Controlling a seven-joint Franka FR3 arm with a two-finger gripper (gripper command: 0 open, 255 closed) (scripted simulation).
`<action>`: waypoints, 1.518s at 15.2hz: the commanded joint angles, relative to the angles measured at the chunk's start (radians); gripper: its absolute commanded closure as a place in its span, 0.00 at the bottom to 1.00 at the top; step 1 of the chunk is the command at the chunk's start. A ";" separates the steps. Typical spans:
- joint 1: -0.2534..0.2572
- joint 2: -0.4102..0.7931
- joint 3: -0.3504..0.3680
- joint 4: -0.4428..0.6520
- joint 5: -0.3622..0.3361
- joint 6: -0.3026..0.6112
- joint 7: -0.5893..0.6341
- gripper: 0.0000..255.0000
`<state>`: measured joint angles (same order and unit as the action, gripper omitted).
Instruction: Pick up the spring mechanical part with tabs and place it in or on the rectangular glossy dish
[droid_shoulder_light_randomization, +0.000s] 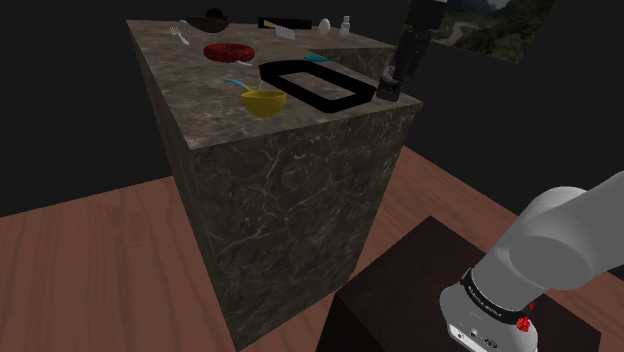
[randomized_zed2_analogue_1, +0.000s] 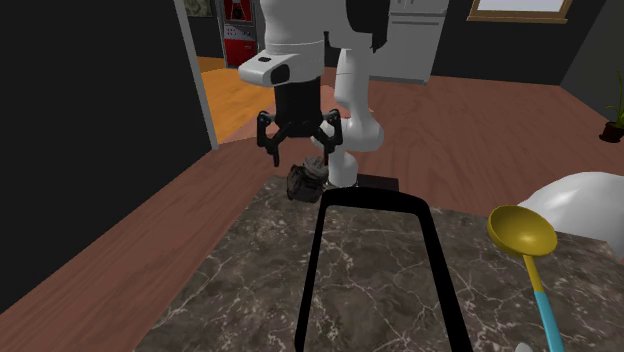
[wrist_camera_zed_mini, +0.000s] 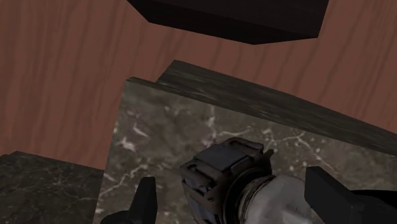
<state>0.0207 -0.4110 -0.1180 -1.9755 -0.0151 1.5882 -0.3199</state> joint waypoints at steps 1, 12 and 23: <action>-0.008 0.012 0.000 -0.008 -0.030 0.001 -0.002 0.00; -0.021 0.038 0.000 -0.011 -0.028 0.028 -0.017 1.00; -0.086 0.047 0.062 0.131 -0.005 -0.106 -0.026 1.00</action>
<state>-0.0635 -0.3712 -0.0587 -1.8639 -0.0067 1.4972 -0.3472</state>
